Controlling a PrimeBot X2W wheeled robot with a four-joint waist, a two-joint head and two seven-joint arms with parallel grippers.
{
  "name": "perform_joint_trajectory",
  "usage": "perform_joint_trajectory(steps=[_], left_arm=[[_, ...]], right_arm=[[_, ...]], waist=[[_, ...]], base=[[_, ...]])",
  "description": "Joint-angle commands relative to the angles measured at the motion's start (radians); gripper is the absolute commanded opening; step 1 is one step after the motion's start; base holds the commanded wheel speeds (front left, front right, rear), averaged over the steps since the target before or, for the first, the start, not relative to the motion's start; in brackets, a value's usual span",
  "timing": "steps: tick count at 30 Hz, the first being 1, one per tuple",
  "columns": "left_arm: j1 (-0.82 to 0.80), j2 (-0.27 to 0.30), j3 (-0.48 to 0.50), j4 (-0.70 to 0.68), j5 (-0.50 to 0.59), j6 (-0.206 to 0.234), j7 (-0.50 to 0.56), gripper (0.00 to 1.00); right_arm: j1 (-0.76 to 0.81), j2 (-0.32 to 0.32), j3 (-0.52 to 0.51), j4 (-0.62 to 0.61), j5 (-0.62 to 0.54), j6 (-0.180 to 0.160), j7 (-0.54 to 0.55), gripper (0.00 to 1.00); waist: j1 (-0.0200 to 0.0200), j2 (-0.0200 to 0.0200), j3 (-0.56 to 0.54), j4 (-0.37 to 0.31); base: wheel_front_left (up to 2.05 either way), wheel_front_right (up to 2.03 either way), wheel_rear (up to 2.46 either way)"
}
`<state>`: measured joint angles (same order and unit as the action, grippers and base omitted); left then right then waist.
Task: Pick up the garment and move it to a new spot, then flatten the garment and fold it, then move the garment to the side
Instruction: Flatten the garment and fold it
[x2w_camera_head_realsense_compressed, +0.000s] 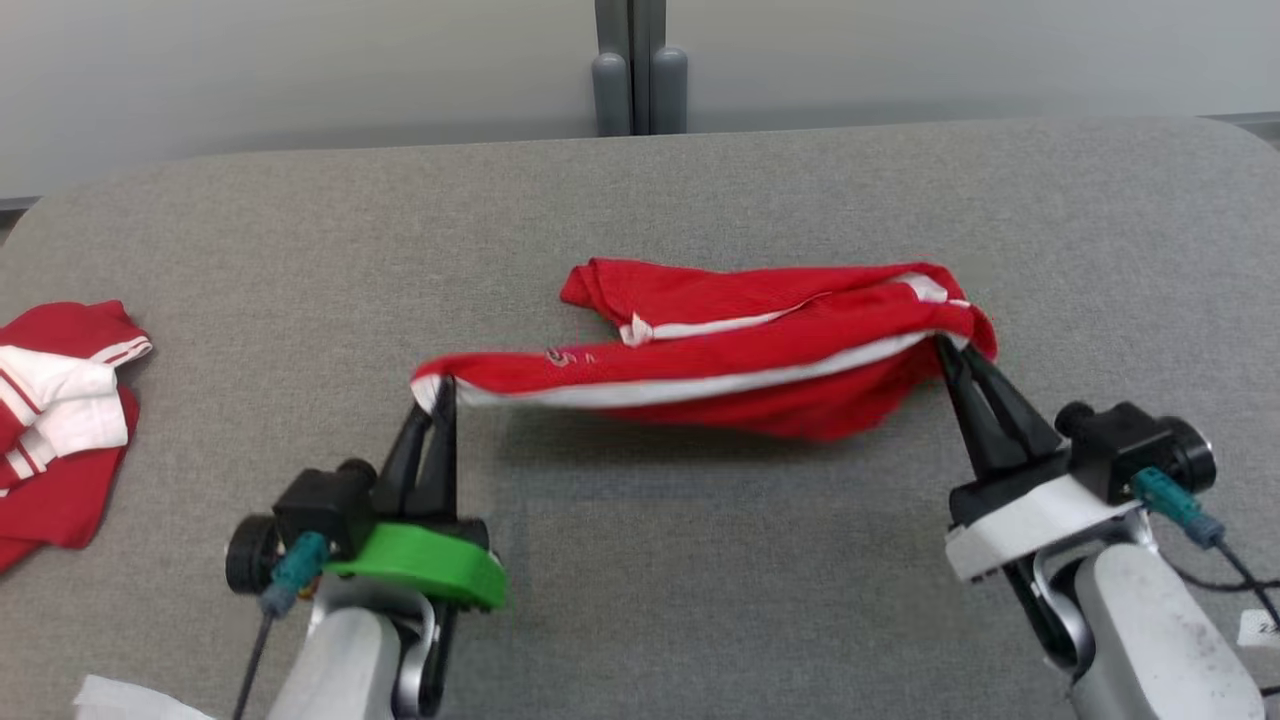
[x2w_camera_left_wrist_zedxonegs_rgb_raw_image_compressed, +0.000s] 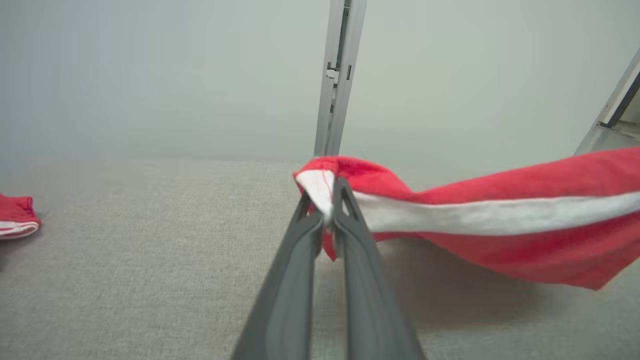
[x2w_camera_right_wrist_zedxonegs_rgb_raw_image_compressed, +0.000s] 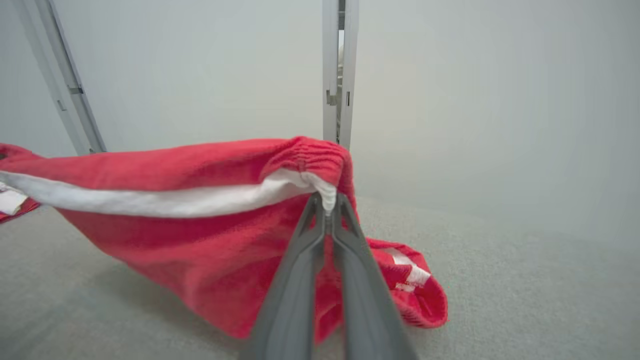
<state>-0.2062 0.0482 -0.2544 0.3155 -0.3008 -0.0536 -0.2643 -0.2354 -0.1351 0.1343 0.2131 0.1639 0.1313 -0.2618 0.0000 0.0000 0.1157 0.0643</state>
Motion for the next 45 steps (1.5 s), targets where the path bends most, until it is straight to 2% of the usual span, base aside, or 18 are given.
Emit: perform_joint_trajectory(steps=[1, 5, 9, 13, 16, 22, 28, 32, 35, 39, 45], left_arm=[[-0.045, 0.006, 0.024, -0.033, 0.026, -0.013, 0.0, 0.0], [-0.156, 0.04, 0.065, -0.108, 0.08, -0.041, 0.0, 0.0], [-0.293, 0.093, 0.065, -0.119, 0.1, -0.06, 0.004, 0.0], [-0.44, 0.135, 0.069, -0.114, 0.083, -0.067, 0.068, 0.0], [-0.529, 0.145, 0.071, -0.084, 0.065, -0.069, 0.139, 0.0], [-0.686, 0.138, 0.071, 0.015, 0.078, -0.046, 0.175, 0.0], [-0.898, 0.129, 0.102, 0.136, 0.106, 0.012, 0.065, 0.0], [-1.011, 0.118, 0.119, 0.201, 0.102, 0.024, 0.017, 0.0], [-1.01, 0.108, 0.115, 0.229, 0.11, 0.022, 0.003, 0.0], [-0.883, 0.08, 0.127, 0.239, 0.091, 0.017, -0.001, 0.0], [-0.529, 0.03, 0.164, 0.22, 0.063, 0.022, -0.002, 0.0]], right_arm=[[-0.03, -0.023, 0.006, -0.044, 0.028, -0.001, -0.004, 0.0], [-0.108, -0.085, 0.027, -0.155, 0.095, -0.001, -0.005, 0.0], [-0.201, -0.164, 0.05, -0.219, 0.154, -0.001, -0.004, 0.0], [-0.312, -0.234, 0.081, -0.25, 0.209, -0.001, 0.043, 0.0], [-0.395, -0.276, 0.117, -0.251, 0.234, -0.001, 0.097, 0.0], [-0.582, -0.321, 0.202, -0.16, 0.235, -0.001, 0.11, 0.0], [-0.836, -0.296, 0.241, 0.009, 0.132, -0.001, 0.027, 0.0], [-0.965, -0.265, 0.246, 0.114, 0.067, -0.001, 0.001, 0.0], [-0.987, -0.248, 0.25, 0.163, 0.051, -0.001, -0.003, 0.0], [-0.893, -0.238, 0.255, 0.165, 0.053, -0.001, -0.004, 0.0], [-0.605, -0.234, 0.24, 0.139, 0.1, -0.001, -0.004, 0.0]], waist=[[0.0, 0.0, -0.009, -0.003], [0.0, 0.0, -0.018, -0.01], [0.0, 0.0, -0.025, -0.014], [0.0, 0.0, -0.004, -0.018], [0.0, 0.0, 0.039, -0.022], [0.0, 0.0, 0.158, -0.025], [0.0, 0.0, 0.265, -0.036], [0.0, 0.0, 0.295, -0.034], [0.0, 0.0, 0.3, -0.028], [0.0, 0.0, 0.297, -0.018], [0.0, 0.0, 0.268, -0.01]], base=[[0.0, 0.0, 0.0], [0.0, 0.0, 0.0], [0.0, 0.0, 0.0], [0.0, 0.0, 0.0], [0.0, 0.0, 0.0], [0.0, 0.0, 0.0], [0.0, 0.0, 0.0], [0.0, 0.0, 0.0], [0.0, 0.0, 0.0], [0.0, 0.0, 0.0], [0.0, 0.0, 0.0]])
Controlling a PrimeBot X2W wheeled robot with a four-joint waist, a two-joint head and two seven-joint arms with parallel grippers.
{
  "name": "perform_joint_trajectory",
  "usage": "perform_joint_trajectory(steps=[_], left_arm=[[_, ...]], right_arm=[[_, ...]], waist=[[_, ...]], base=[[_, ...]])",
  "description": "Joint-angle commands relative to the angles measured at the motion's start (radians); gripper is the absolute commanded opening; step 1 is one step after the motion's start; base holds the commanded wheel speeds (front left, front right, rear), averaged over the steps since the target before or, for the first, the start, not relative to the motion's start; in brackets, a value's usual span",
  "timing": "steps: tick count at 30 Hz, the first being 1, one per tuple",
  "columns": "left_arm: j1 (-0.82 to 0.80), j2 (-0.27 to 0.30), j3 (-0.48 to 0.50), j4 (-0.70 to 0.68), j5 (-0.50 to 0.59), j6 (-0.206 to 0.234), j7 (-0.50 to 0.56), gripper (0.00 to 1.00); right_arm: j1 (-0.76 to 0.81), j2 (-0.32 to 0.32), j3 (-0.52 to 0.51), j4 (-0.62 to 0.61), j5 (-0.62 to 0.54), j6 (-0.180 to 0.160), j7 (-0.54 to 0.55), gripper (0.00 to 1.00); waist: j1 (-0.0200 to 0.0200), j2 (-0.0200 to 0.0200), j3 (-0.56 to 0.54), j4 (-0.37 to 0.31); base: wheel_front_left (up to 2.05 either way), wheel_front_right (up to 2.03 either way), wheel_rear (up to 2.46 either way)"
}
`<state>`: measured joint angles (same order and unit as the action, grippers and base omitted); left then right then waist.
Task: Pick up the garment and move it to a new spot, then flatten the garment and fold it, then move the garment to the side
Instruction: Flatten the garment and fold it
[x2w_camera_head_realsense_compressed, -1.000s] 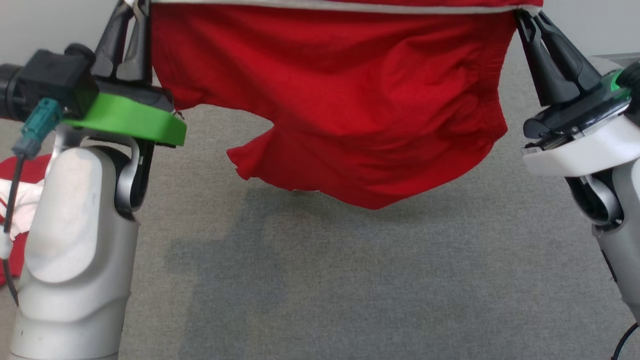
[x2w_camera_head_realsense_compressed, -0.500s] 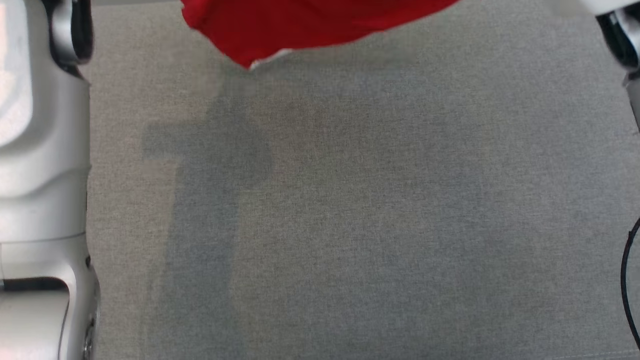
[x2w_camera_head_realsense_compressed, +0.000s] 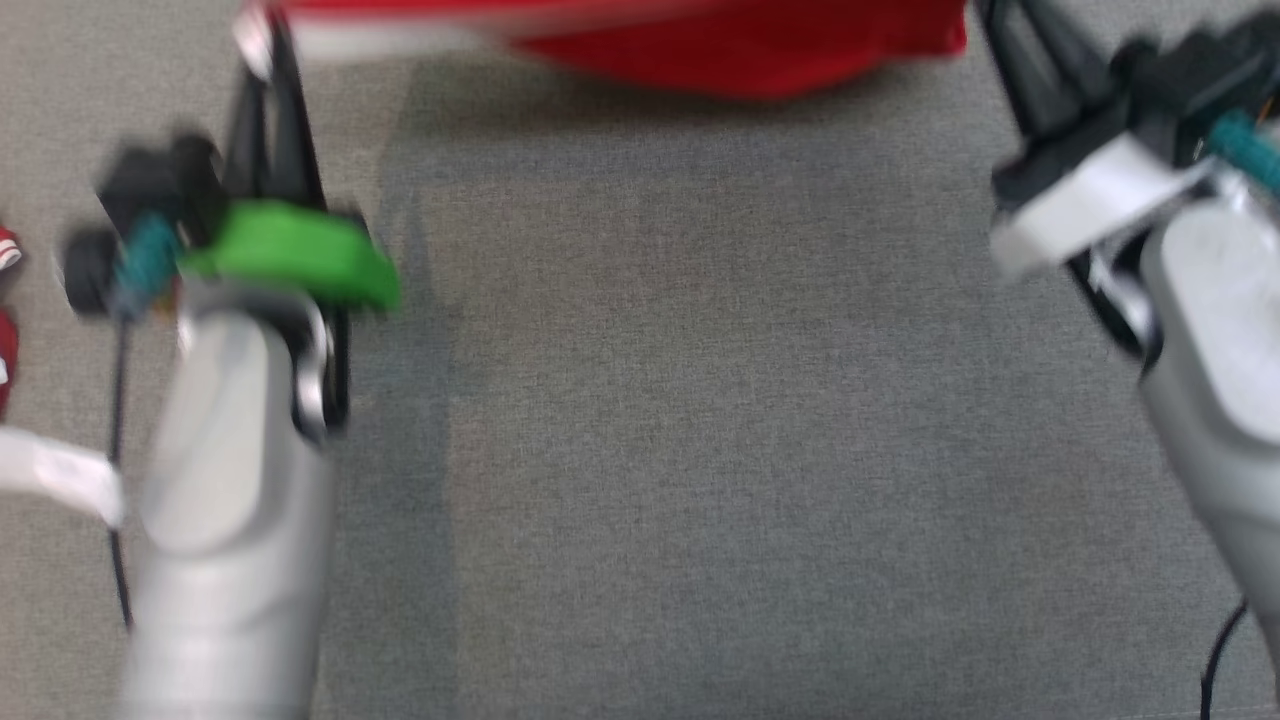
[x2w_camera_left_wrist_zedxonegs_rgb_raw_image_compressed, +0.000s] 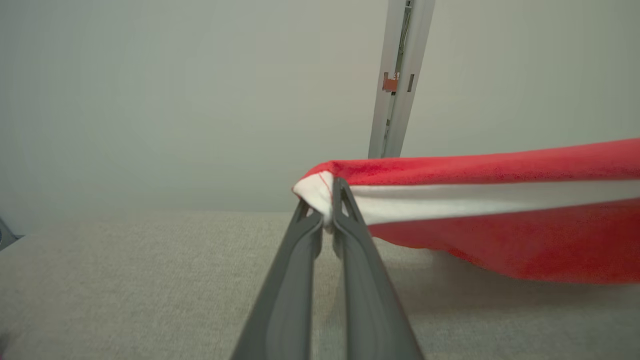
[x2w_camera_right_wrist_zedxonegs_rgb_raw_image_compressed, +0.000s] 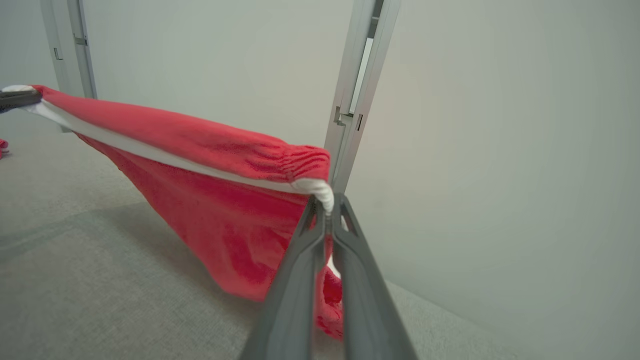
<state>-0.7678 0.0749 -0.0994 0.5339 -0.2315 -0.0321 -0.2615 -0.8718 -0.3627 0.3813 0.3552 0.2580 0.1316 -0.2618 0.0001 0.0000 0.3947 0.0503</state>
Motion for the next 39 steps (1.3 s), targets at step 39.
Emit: perform_joint_trajectory(steps=[39], left_arm=[[0.623, -0.02, -0.019, -0.115, -0.034, 0.016, -0.003, 0.0]], right_arm=[[0.807, 0.155, -0.088, -0.127, 0.072, -0.002, -0.004, 0.0]], waist=[[-0.0001, 0.0, -0.241, -0.022]], base=[[0.0, 0.0, 0.0]])
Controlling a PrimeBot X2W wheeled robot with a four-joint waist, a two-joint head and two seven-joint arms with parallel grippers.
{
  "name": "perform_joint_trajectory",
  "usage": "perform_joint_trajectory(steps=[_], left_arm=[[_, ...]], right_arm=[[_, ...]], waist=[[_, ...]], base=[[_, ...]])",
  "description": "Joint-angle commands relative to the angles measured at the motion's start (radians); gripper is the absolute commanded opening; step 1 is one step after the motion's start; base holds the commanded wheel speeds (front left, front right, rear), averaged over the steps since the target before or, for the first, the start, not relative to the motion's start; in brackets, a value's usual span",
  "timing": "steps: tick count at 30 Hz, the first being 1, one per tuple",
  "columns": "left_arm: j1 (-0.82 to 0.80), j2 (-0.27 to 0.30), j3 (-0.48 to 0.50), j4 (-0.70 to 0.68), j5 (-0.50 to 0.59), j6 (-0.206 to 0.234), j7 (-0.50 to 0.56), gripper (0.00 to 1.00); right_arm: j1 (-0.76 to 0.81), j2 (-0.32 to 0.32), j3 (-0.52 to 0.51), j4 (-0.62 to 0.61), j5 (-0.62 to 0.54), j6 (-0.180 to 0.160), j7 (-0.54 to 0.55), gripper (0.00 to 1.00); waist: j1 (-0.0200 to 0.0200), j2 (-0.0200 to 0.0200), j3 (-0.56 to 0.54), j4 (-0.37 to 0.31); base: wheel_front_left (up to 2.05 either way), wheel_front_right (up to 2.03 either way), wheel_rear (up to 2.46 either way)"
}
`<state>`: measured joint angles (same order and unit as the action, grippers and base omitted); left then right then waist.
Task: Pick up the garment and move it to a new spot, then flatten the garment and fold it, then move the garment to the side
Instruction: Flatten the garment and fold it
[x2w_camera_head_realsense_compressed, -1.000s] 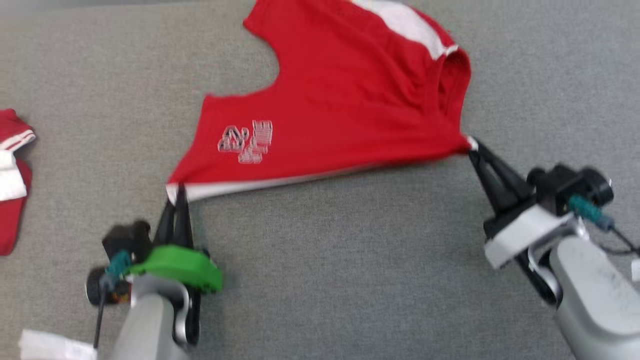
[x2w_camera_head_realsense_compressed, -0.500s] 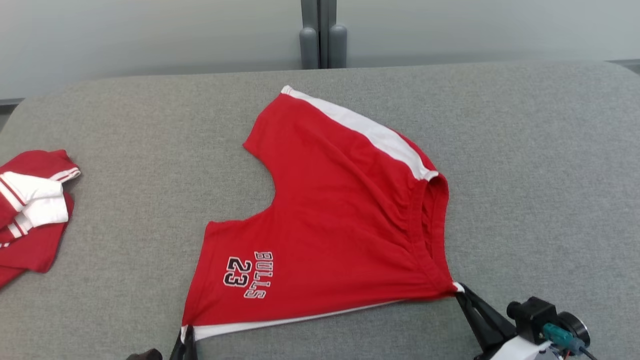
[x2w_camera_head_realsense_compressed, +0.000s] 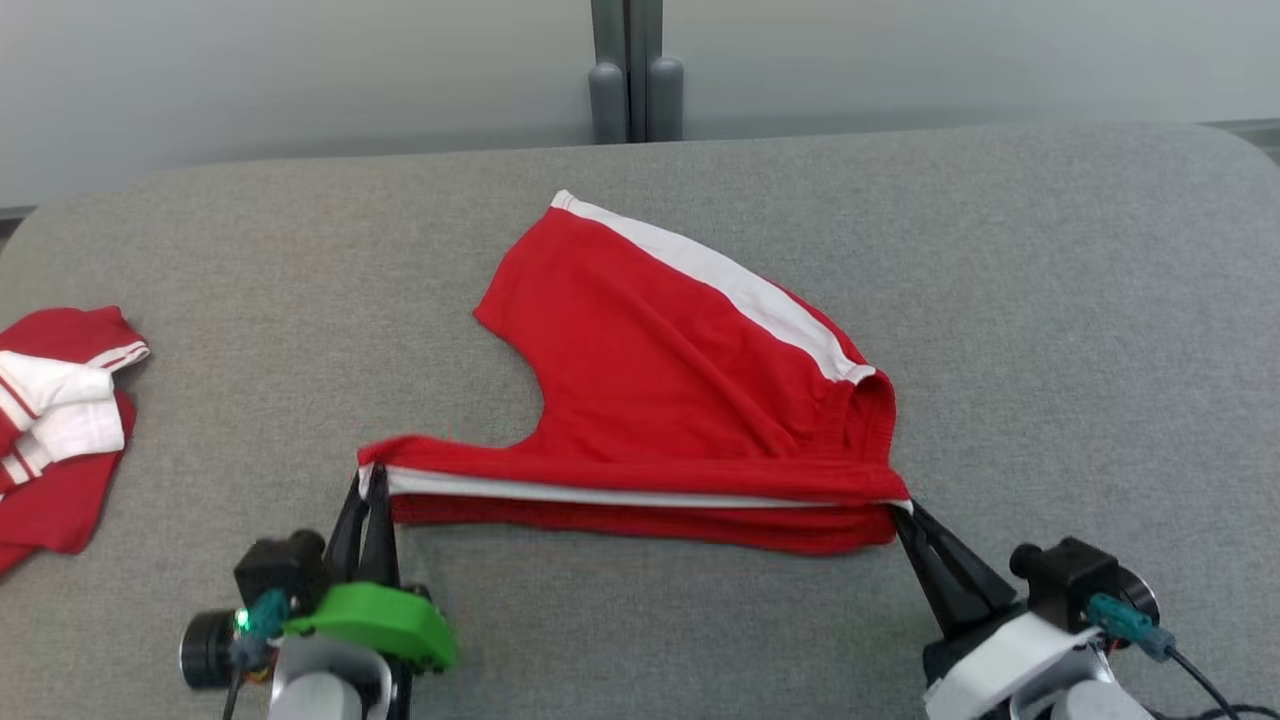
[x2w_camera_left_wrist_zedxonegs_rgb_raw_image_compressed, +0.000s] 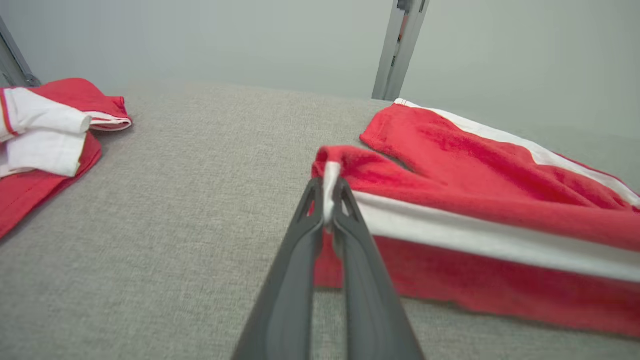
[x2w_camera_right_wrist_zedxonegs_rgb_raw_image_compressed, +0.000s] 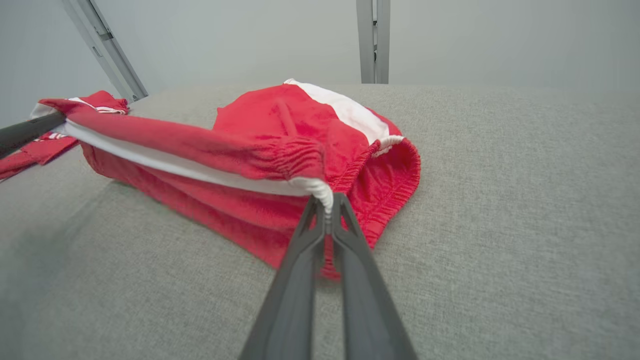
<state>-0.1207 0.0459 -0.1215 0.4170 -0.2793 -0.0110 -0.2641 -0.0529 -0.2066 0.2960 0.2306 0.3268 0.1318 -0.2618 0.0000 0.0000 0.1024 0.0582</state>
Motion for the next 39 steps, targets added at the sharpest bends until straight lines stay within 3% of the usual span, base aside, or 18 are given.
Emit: perform_joint_trajectory(steps=[1, 7, 20, 39], left_arm=[[-0.068, 0.008, -0.004, 0.011, 0.027, -0.009, 0.0, 0.0], [-0.303, 0.013, -0.023, 0.104, 0.089, -0.03, 0.0, 0.0], [-0.698, 0.015, -0.023, 0.35, 0.148, 0.004, 0.0, 0.0], [-0.922, 0.044, -0.031, 0.591, 0.185, 0.067, 0.0, 0.0]], right_arm=[[-0.037, 0.003, -0.001, -0.007, 0.008, -0.002, -0.004, 0.0], [-0.166, 0.036, -0.005, 0.002, 0.05, -0.002, -0.004, 0.0], [-0.35, 0.101, 0.013, 0.032, 0.121, -0.002, -0.004, 0.0], [-0.451, 0.153, 0.016, 0.038, 0.184, -0.002, -0.005, 0.0]], waist=[[0.0, 0.0, 0.067, -0.037], [0.0, 0.0, 0.168, -0.078], [0.0, 0.0, 0.344, -0.17], [0.0, 0.0, 0.419, -0.231]], base=[[0.0, 0.0, 0.0], [0.0, 0.0, 0.0], [0.0, 0.0, 0.0], [0.0, 0.0, 0.0]])
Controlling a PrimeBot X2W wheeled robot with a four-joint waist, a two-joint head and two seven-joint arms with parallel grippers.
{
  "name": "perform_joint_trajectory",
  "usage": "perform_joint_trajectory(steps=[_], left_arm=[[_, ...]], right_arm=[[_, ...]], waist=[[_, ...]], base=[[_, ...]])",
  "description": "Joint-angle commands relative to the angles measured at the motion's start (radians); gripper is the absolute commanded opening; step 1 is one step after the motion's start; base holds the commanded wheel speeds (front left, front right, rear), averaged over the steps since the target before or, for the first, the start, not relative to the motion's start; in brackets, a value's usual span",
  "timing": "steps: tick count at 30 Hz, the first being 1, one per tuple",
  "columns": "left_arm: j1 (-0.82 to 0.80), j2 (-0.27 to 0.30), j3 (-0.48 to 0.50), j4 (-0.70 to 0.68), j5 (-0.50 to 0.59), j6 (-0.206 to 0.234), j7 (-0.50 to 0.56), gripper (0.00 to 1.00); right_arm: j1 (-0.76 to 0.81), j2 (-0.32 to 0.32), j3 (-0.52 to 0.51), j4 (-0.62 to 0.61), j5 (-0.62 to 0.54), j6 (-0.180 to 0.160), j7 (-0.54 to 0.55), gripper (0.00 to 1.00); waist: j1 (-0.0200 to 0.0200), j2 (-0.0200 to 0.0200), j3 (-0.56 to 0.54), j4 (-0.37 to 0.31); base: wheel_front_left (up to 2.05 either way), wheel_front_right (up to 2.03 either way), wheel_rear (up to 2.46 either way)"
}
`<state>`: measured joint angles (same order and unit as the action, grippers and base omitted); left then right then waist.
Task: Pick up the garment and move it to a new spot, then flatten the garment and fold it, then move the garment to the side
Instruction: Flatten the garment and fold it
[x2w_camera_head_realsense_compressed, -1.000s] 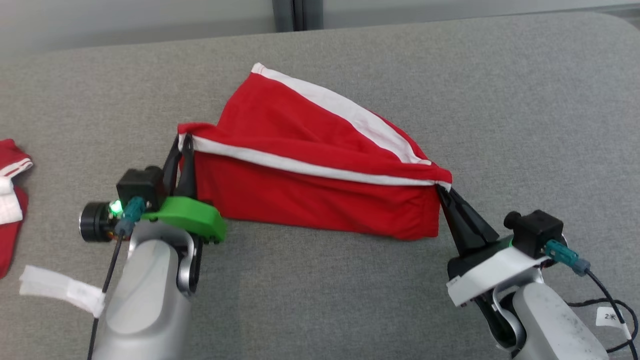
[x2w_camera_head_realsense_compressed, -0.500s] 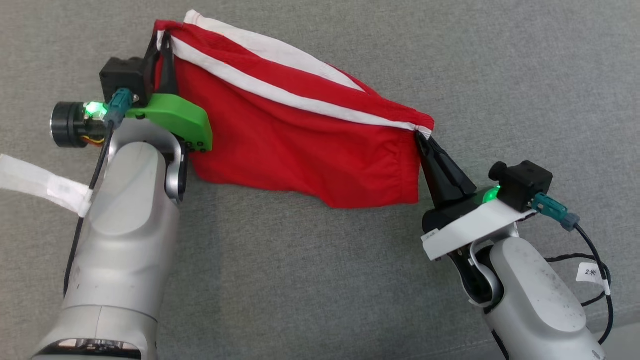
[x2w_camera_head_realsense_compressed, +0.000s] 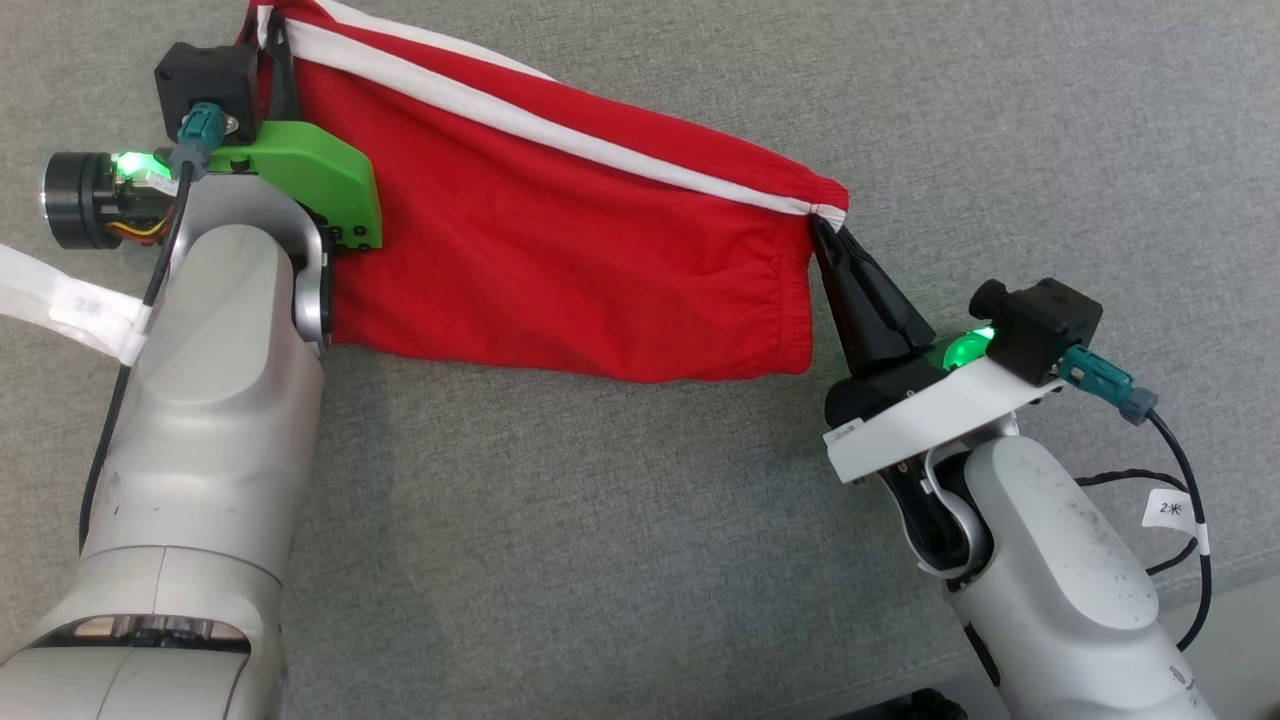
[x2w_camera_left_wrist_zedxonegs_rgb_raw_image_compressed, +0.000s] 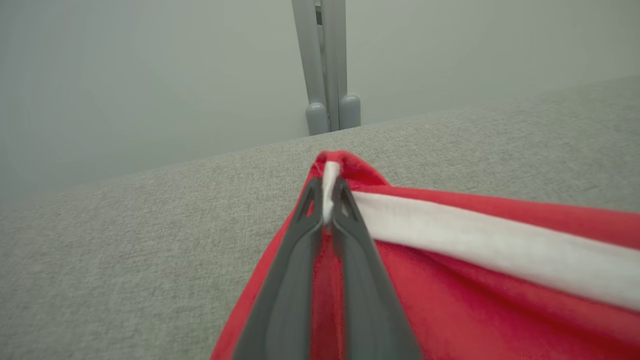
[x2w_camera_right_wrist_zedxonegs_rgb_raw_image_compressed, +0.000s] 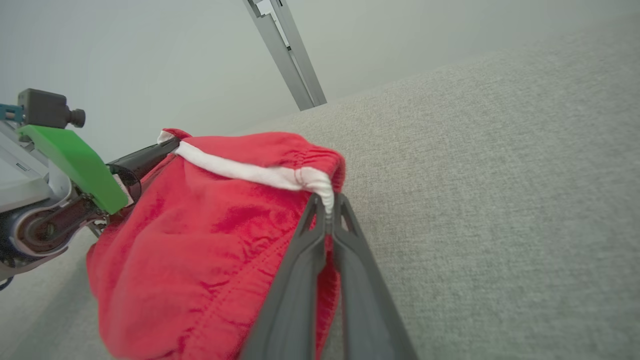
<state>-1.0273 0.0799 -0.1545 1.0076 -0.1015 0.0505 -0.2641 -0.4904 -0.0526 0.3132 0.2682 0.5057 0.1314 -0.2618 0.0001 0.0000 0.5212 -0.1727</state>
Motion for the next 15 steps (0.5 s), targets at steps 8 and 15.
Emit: perform_joint_trajectory(steps=[8, 15], left_arm=[[0.027, 0.012, 0.012, -0.016, -0.007, 0.019, 0.0, 1.0], [0.083, 0.02, 0.028, -0.015, -0.028, 0.001, 0.0, 1.0]], right_arm=[[0.018, -0.001, -0.061, -0.02, -0.059, -0.001, -0.004, 1.0], [0.065, -0.001, -0.148, -0.025, -0.135, -0.001, -0.004, 1.0]], waist=[[-0.0001, 0.0, -0.021, 0.013], [-0.0001, 0.0, -0.054, 0.032]], base=[[0.0, 0.0, 0.0], [0.0, 0.0, 0.0]])
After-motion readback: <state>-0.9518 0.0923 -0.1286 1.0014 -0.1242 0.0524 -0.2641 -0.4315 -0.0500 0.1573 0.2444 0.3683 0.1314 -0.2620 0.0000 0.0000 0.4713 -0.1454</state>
